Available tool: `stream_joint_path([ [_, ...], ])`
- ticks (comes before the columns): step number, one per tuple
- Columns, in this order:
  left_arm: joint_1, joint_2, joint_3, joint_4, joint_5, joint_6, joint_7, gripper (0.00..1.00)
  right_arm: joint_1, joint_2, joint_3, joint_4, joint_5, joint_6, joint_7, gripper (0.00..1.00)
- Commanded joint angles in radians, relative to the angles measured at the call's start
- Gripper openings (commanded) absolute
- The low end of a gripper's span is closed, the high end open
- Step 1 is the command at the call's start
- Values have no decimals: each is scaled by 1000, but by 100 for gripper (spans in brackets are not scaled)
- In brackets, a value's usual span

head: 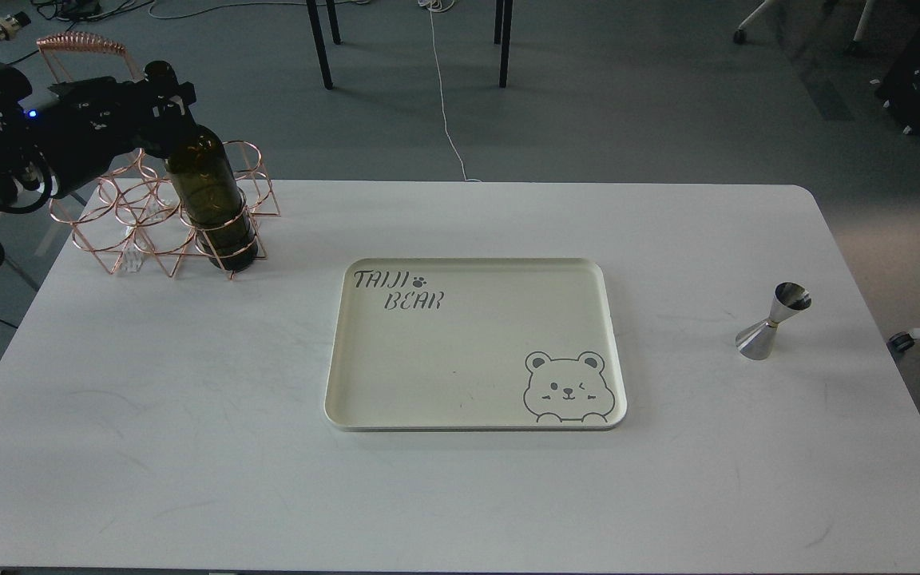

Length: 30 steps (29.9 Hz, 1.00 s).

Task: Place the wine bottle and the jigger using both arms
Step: 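Release the bottle and withdraw the left gripper upward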

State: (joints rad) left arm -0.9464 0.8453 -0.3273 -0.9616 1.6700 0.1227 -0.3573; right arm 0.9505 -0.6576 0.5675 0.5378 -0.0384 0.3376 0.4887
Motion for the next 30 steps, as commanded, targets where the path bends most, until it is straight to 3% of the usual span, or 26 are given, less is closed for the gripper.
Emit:
stream_joint_path([
  [1, 8, -17, 2, 24, -21, 0, 1, 31, -1, -2, 0, 1, 0, 1, 0, 97],
  [6, 6, -18, -4, 24, -55, 2, 3, 76, -1, -5, 0, -1, 0, 1, 0, 97],
  [12, -8, -11, -13, 24, -188, 0, -6, 93, -1, -5, 0, -1, 0, 1, 0, 97],
  [26, -68, 87, -19, 37, -930, -15, -8, 98, -1, -10, 25, -4, 6, -15, 0, 99],
  [30, -61, 87, -19, 47, -1111, -63, -8, 98, -9, -8, 22, -35, 6, -9, 0, 99],
])
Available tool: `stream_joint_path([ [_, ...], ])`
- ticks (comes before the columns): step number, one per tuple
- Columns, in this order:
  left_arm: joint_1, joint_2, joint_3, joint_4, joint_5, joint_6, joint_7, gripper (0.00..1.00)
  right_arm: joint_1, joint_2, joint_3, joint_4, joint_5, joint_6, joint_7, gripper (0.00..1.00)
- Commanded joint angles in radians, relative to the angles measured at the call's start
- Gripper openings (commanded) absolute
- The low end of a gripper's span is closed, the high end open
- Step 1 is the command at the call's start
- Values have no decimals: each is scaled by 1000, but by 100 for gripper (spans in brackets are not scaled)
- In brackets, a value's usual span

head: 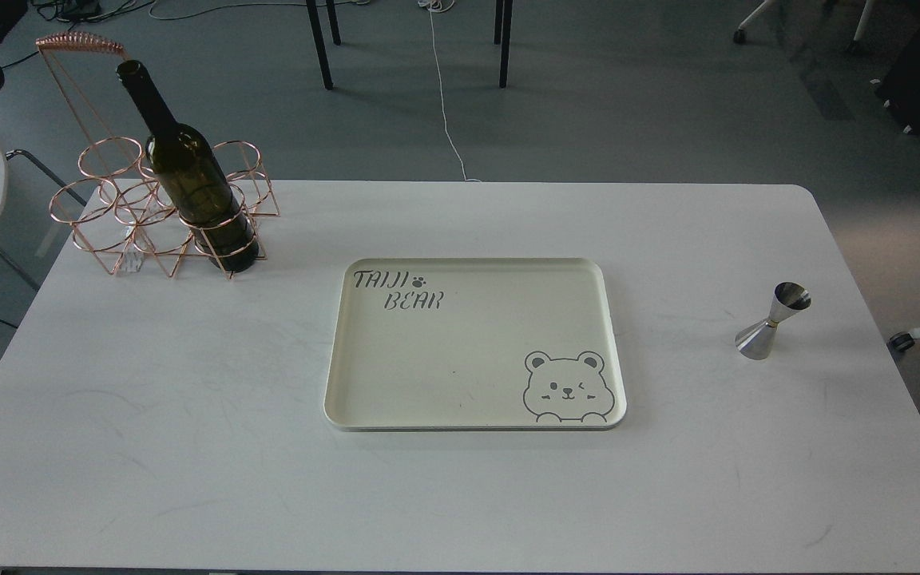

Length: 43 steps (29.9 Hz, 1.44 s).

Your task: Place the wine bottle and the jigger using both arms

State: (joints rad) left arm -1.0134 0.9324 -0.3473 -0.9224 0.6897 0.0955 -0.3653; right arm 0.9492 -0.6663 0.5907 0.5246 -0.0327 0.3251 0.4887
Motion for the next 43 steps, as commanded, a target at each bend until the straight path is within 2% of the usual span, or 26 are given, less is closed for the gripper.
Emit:
stream_joint_path([
  [1, 9, -1, 1, 13, -183, -52, 0, 98, -9, 7, -2, -40, 0, 2, 0, 99],
  [5, 15, -15, 2, 57, -415, -112, 0, 98, -21, 20, -2, -100, 2, 8, 0, 99],
  [12, 67, -50, 1, 163, -778, -299, 2, 98, -41, 34, 6, -118, 151, 11, 0, 99],
  [14, 85, -73, 1, 218, -870, -356, 3, 98, -50, 34, 6, -118, 209, 14, -60, 99],
  [16, 117, -98, -1, 267, -953, -410, 3, 98, -64, 34, 6, -118, 234, 25, -84, 99],
  [20, 176, -135, -31, 319, -1090, -491, 9, 98, -92, 37, 7, -118, 240, 100, -87, 99],
  [23, 216, -167, -93, 349, -1113, -566, 11, 98, -110, 51, 9, -123, 281, 115, -91, 99],
  [30, 275, -242, -237, 352, -1113, -584, 14, 98, -156, 83, 14, -127, 396, 150, -114, 99],
  [43, 320, -313, -239, 376, -1113, -584, 3, 98, -171, 94, -2, -126, 387, 164, -108, 99],
])
